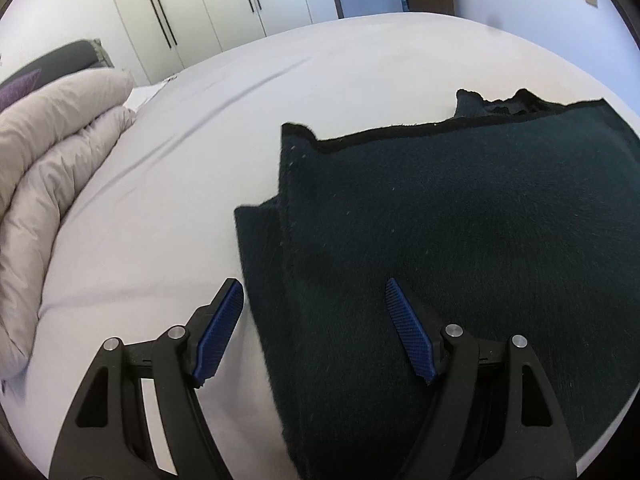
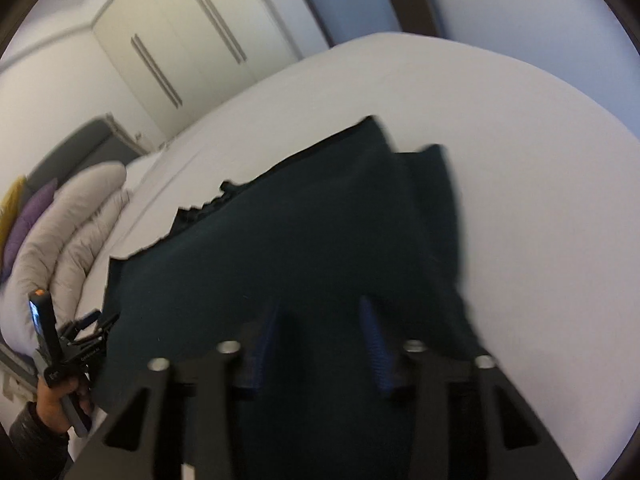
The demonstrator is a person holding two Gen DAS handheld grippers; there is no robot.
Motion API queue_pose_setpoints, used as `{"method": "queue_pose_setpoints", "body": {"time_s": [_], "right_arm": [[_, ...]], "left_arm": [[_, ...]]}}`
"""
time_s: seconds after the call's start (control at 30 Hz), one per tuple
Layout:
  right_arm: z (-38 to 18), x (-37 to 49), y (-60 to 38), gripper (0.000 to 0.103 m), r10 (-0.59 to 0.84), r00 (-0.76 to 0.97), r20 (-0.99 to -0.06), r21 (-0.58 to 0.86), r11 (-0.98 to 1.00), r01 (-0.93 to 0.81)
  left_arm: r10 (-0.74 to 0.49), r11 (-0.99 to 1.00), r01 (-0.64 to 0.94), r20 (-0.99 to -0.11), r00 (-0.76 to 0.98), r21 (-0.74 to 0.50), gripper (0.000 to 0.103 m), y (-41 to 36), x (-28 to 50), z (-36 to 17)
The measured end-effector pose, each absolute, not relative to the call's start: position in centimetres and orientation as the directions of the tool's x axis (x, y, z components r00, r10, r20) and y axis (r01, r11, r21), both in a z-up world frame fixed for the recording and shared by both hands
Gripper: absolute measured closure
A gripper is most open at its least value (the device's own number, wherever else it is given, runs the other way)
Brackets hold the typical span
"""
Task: Fold small clothes
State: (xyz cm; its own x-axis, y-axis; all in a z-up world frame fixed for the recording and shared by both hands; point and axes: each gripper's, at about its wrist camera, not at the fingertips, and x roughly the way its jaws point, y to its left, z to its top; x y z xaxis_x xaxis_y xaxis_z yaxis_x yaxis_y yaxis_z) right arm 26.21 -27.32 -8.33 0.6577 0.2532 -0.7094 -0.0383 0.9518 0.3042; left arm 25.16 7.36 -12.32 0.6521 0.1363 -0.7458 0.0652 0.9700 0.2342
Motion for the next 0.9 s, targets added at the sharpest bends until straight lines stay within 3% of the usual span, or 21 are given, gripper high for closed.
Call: {"method": "queue_pose_setpoints", "body": {"time_s": [0.13,0.2,0.23,0.37,0.53,0.6,0.67,0.9], "right_arm": [[-7.4,23.4,-30.7,0.074,0.205,0.686,-0.698,0.331,0.942,0.055],[-6.2,21.9,-31.2,0.072,0.162,0.705,-0.691,0.322,0.941,0.100],[-5.5,21.2,-30.9,0.066,0.162,0.720,-0.674,0.339,0.934,0.107],[-4.7,21.4,-26.8,0.049,0.383,0.698,-0.605,0.511,0.859,-0.029],[-8.2,24.0,-19.4,0.049,0.596,0.518,-0.613,0.620,0.770,-0.152],[-10.6,24.6,-19.4,0.054,0.565,0.485,-0.667,0.606,0.791,-0.088],[-11.5,24.3,-21.0,0.081,0.563,0.502,-0.657,0.624,0.779,-0.058],[-11.0,20.8,-29.1,0.082,0.484,0.627,-0.610,0.674,0.734,0.088]], "left_arm": [[0.155,0.982,-0.017,-0.747,0.647,0.189,0.030,8.9,23.4,-10.7],[0.152,0.985,-0.047,-0.720,0.678,0.164,0.031,8.8,21.9,-8.7],[0.122,0.991,-0.041,-0.701,0.703,0.131,0.031,8.2,20.9,-7.6],[-0.001,0.997,0.051,-0.698,0.716,0.051,0.031,5.1,19.3,-6.2],[0.047,0.992,0.063,-0.792,0.609,0.107,0.031,3.7,20.2,-10.5],[0.039,0.993,0.064,-0.786,0.617,0.099,0.029,4.2,20.0,-11.4],[0.052,0.990,0.072,-0.784,0.619,0.123,0.029,4.1,19.7,-11.3],[0.051,0.990,0.069,-0.779,0.625,0.120,0.028,4.2,19.4,-11.6]]}}
